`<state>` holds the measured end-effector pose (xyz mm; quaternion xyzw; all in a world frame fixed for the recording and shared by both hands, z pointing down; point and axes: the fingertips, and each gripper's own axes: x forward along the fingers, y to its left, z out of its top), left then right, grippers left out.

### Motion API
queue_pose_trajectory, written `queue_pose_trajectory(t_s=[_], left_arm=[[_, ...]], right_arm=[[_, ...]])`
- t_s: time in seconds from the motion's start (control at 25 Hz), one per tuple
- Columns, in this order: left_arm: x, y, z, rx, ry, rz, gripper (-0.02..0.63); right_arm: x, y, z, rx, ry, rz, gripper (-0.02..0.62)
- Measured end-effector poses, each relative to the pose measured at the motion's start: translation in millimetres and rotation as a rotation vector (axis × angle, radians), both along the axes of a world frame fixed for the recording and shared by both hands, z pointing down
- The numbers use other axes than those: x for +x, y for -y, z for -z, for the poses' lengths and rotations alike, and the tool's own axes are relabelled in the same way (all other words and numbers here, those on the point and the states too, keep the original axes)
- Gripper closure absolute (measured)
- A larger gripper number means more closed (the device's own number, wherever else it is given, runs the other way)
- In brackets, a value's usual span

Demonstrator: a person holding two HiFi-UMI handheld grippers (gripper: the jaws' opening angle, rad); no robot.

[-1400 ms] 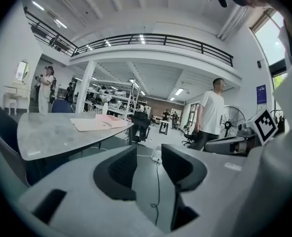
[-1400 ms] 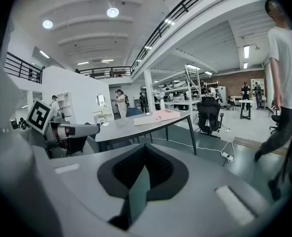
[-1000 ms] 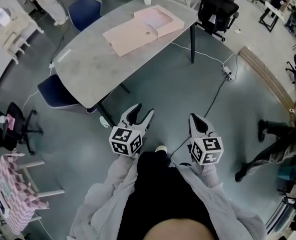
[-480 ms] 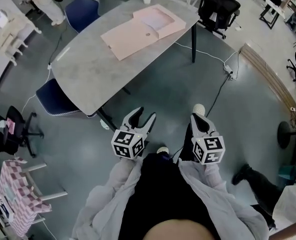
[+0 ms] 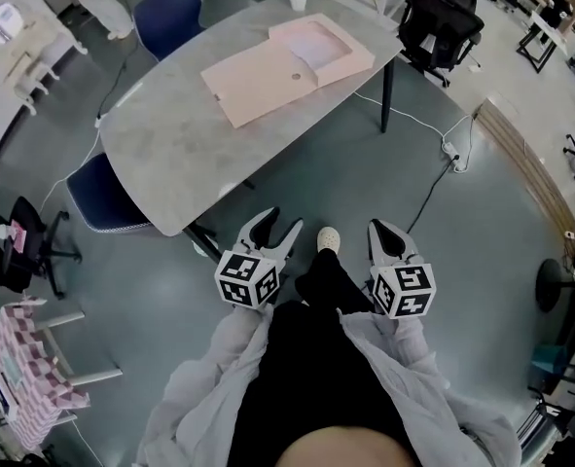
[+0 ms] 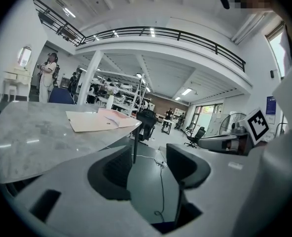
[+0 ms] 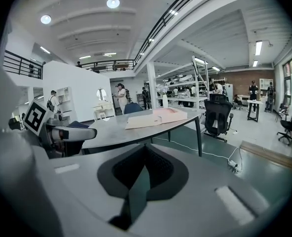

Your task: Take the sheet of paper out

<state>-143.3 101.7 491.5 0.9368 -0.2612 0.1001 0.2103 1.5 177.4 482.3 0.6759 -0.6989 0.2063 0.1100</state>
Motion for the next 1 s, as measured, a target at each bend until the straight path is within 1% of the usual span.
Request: queue_pose_trajectory(t_s=[0.2, 0.4, 0.6, 0.8, 1.0], left_arm=[[20.7, 50.4, -1.9, -0.007, 0.004, 0.026, 0.393], [45.3, 116.7, 5.7, -0.002, 0.002, 0.067, 0.393], [69.4, 173.2, 8.3, -0.013, -0.002, 0.095, 0.393], [94.2, 213.6, 3.2, -0.032, 0.004, 0.104, 0.393], [117.0, 246.4, 0.6, -0.041, -0.007, 0.119, 0.393]], right_arm=[[19.1, 54.3, -5.4, -0.006, 0.01, 0.039, 0.588], [45.9, 126.4, 0.2, -0.007, 0.0, 0.098, 0.588], [75.0, 192.1, 4.4, -0.001, 0.012, 0.125, 0.588], [103.5, 237.0, 2.3, -0.003, 0.022, 0.132, 0.588], [127.5, 268.9, -4.0, -0.007, 0.032, 0.141, 0.588]])
